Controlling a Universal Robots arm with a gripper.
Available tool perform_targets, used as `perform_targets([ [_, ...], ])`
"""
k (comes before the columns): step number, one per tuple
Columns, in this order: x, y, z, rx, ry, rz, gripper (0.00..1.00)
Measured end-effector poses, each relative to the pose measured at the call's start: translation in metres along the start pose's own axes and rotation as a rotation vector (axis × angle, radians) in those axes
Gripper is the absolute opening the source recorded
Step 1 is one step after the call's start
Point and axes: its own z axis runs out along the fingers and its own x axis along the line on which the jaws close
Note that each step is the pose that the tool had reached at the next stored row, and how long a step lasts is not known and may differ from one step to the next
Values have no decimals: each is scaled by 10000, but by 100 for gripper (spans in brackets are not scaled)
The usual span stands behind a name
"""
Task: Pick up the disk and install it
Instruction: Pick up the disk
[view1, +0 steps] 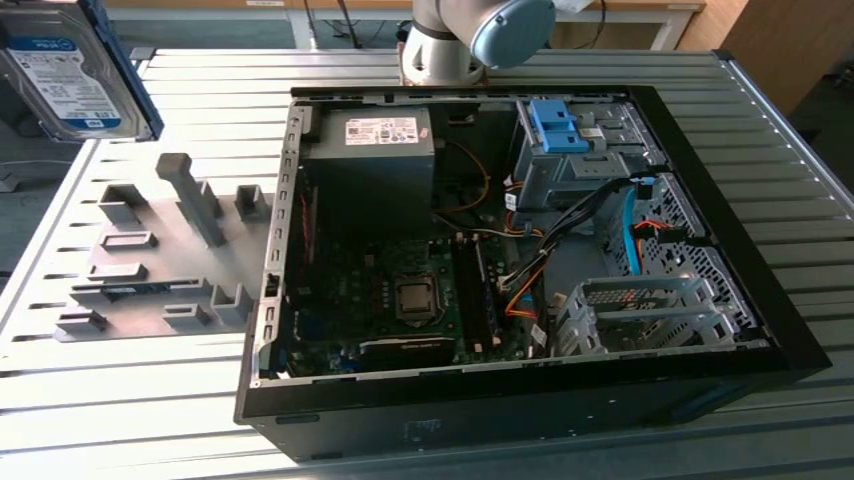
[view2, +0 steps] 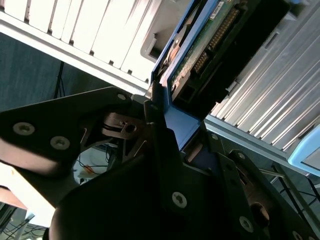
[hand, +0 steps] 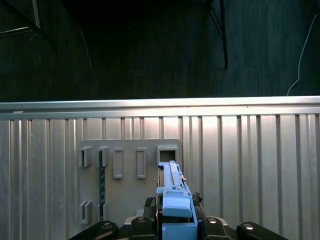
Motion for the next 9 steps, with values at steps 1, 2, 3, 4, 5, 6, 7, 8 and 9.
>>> perform_targets([
  [1, 0, 0, -19, 0, -21, 0, 36],
  [2, 1, 0, -38, -2, -48, 0, 36],
  [3, 1, 0, -57, -3, -84, -2, 36],
  [4, 2, 0, -75, -5, -134, -2, 36],
  [5, 2, 0, -97, -7, -175, -2, 36],
  [6, 2, 1, -119, -8, -201, -2, 36],
  [7, 2, 1, -143, -11, -219, -1, 36],
  [8, 2, 1, -168, -11, -233, -1, 36],
  [9, 3, 1, -199, -10, -244, -2, 36],
])
